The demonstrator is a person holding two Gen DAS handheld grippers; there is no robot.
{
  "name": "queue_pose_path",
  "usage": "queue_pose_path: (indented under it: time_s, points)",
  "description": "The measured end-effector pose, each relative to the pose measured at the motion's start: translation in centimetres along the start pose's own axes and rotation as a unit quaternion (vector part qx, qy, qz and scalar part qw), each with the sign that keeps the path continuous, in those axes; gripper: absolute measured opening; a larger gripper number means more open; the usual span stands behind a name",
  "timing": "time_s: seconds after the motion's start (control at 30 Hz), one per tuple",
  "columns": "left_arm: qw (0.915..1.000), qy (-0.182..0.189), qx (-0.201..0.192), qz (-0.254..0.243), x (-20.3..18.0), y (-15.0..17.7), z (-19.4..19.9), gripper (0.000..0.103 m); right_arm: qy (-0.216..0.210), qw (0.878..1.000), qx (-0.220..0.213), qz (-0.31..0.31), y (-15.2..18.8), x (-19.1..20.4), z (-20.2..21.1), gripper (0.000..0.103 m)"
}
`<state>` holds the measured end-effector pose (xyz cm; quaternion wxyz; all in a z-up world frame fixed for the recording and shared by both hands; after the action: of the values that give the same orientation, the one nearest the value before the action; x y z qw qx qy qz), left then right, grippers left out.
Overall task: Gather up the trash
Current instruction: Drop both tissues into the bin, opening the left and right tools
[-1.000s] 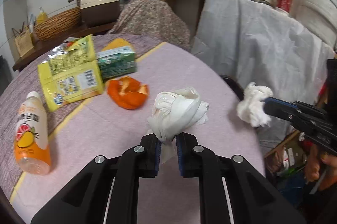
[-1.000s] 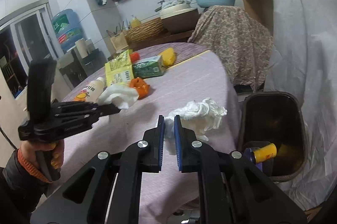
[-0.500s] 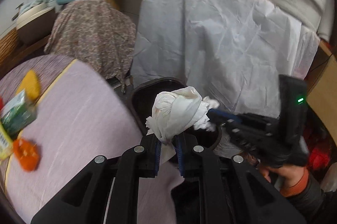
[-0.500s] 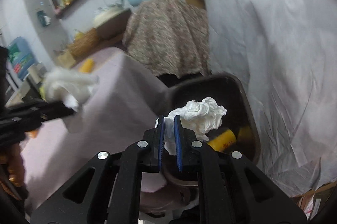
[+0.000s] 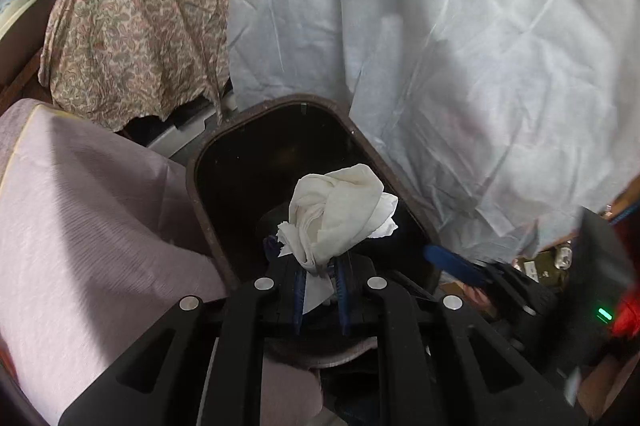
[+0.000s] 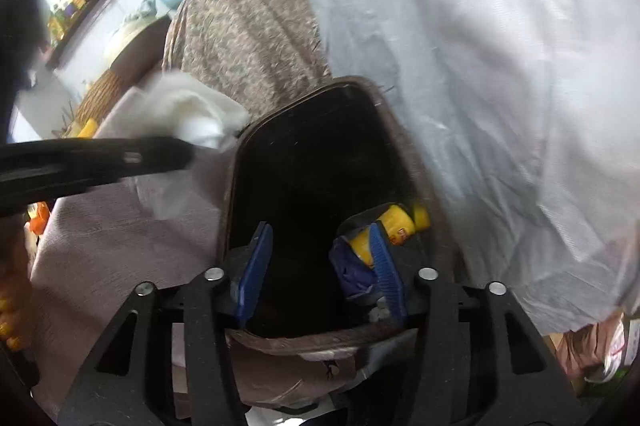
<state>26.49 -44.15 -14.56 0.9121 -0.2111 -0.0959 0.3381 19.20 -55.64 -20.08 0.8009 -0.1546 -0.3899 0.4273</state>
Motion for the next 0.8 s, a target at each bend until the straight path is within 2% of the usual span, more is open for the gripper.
queue_pose_path:
  time_s: [0.13, 0.17, 0.2, 0.27, 0.33, 0.57, 0.8]
  points:
    - [0.9992, -0.031, 0.026, 0.000, -0.4, -1.0, -2.8, 0.018, 0.028, 0.999, -0.014, -0.010, 0.2, -1.5, 1.3, 0.067]
    - [0.9988, -0.037, 0.033, 0.008, -0.3, -1.1, -3.2, 0.030, 0.034, 0.999, -0.016, -0.011, 0.2, -1.8, 1.6, 0.071]
    - [0.9983, -0.043, 0.037, 0.014, -0.2, -1.3, -3.5, 0.034, 0.040, 0.999, -0.017, -0.011, 0.2, -2.1, 1.8, 0.073]
    - [0.9979, -0.056, 0.027, 0.019, 0.0, -1.4, -3.1, 0.064, 0.046, 0.999, -0.016, -0.008, 0.2, -2.4, 1.9, 0.075]
    - [0.9979, -0.064, 0.000, 0.016, 0.0, -1.4, -1.9, 0.074, 0.046, 0.999, -0.014, -0.012, 0.1, -2.7, 2.0, 0.076]
    - [0.9964, -0.032, -0.076, 0.018, 0.0, 0.0, 4.5, 0.086, 0.014, 1.000, -0.014, -0.006, -0.1, -1.3, 2.4, 0.077]
    - [0.9909, -0.037, -0.128, 0.016, 1.9, 4.4, 10.1, 0.092, -0.032, 0.999, -0.018, 0.015, -0.2, 2.7, 3.8, 0.078]
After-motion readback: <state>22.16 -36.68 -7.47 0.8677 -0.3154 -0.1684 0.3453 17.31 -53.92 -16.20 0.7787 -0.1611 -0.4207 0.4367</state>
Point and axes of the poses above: each gripper's, at about its wrist camera, not at the fingertips, and z roughly against the way its jaws point, x to its left, y to its underside, the point moved 1 cm from there along -z, roughly the way its jaws point, and after that the axes turned 5 degrees about -y, right-handed, at the moved point
